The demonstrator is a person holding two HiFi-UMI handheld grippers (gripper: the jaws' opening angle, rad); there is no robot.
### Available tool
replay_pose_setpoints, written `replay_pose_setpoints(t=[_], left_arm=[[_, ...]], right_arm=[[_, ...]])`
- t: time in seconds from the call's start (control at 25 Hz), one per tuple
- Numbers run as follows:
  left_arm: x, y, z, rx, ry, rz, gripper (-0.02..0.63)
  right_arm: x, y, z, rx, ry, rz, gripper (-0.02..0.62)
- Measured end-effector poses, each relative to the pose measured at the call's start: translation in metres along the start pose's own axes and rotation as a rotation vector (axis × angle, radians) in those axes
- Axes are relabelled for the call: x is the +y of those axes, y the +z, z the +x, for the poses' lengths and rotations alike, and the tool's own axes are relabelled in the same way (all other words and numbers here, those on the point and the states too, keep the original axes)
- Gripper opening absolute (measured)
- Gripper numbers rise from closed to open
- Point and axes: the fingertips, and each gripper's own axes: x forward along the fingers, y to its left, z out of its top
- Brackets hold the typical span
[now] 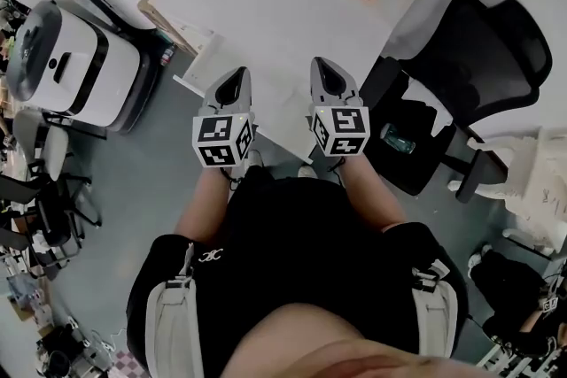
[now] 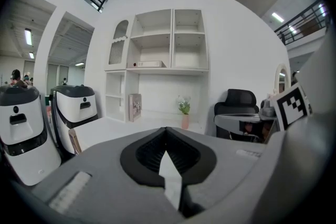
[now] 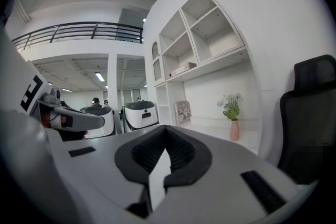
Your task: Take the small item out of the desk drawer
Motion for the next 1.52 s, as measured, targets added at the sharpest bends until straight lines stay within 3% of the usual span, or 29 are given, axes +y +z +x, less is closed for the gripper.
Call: replay_pose_setpoints(t=[0.44, 0.72, 1.0, 1.16, 1.52], left_arm=[[0.025, 0.006, 0.034, -0.007, -0.177, 0.018, 0.015], [0.045, 0.0, 0.046, 0.004, -0.226, 0.016, 0.014], [0.071, -0.01, 0.055, 0.035, -0.249, 0.01, 0.015], [0.087, -0.019, 0.058, 0.06, -0.261, 0.006, 0.015], [0.108, -0.051, 0.066, 0.131, -0.32, 0.006, 0.014]], right_arm=[[0.005, -0.014, 0.022, 0.038, -0.166, 0.054, -0.003], [0.015, -0.043, 0.039, 0.098, -0.211, 0.118, -0.001], [0.018, -0.077, 0.062, 0.173, -0.264, 0.285, 0.146], [0.019, -0.099, 0.068, 0.235, -0.335, 0.319, 0.223], [0.032, -0.183, 0.077, 0.433, -0.45, 0.46, 0.232]])
